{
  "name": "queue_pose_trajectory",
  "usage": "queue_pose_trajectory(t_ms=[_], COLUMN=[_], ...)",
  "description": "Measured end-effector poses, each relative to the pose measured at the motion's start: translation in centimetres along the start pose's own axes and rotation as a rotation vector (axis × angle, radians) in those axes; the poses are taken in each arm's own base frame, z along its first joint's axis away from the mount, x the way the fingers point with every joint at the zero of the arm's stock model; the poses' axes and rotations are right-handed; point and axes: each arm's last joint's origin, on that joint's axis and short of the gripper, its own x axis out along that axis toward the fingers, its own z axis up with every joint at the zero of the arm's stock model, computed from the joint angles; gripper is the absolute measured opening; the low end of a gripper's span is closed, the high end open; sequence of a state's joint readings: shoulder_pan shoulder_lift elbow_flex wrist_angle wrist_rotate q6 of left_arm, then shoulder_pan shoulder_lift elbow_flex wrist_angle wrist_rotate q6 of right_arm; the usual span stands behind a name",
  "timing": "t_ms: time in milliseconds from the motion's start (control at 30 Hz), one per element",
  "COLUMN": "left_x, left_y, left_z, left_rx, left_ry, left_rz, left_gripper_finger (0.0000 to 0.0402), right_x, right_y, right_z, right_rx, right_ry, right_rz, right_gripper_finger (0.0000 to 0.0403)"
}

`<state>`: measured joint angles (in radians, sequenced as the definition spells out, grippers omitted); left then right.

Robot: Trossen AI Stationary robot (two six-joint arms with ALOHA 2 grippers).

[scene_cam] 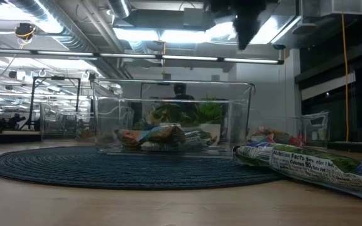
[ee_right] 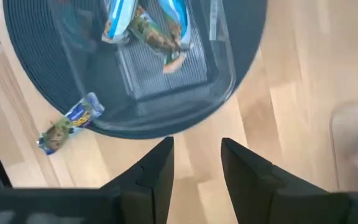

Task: Pick and place Granola Bars by type
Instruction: Put the blue granola bar into the top left transparent bin

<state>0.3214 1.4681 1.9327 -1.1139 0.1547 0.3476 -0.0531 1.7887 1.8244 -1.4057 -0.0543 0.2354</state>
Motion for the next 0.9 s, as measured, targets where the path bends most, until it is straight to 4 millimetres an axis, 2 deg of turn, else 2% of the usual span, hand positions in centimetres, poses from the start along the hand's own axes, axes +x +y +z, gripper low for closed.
queue_pose_trajectory(t_ms=[233, 433, 667, 900], left_x=[0.0, 0.0, 0.0, 0.0], left_y=[-0.1, -0.1, -0.1, -0.1], left_z=[-0.1, -0.1, -0.2, -0.2], left_rx=[0.033, 0.072, 0.083, 0.142], left_ry=[0.015, 0.015, 0.016, 0.021], left_rz=[-0.005, -0.006, -0.006, -0.007], left_gripper_finger=[0.0143, 0.0143, 0.0143, 0.0143], right_x=[-3.6, -5.3, -4.8, -2.8], right_y=[3.7, 6.4, 10.3, 13.6], right_z=[-4.0, -7.0, -8.7, -8.7], right_rx=[0.180, 0.274, 0.374, 0.339], right_ry=[-0.066, -0.070, -0.112, -0.125], right_rz=[-0.052, -0.025, -0.032, -0.010], right_gripper_finger=[0.0135, 0.0135, 0.0135, 0.0136])
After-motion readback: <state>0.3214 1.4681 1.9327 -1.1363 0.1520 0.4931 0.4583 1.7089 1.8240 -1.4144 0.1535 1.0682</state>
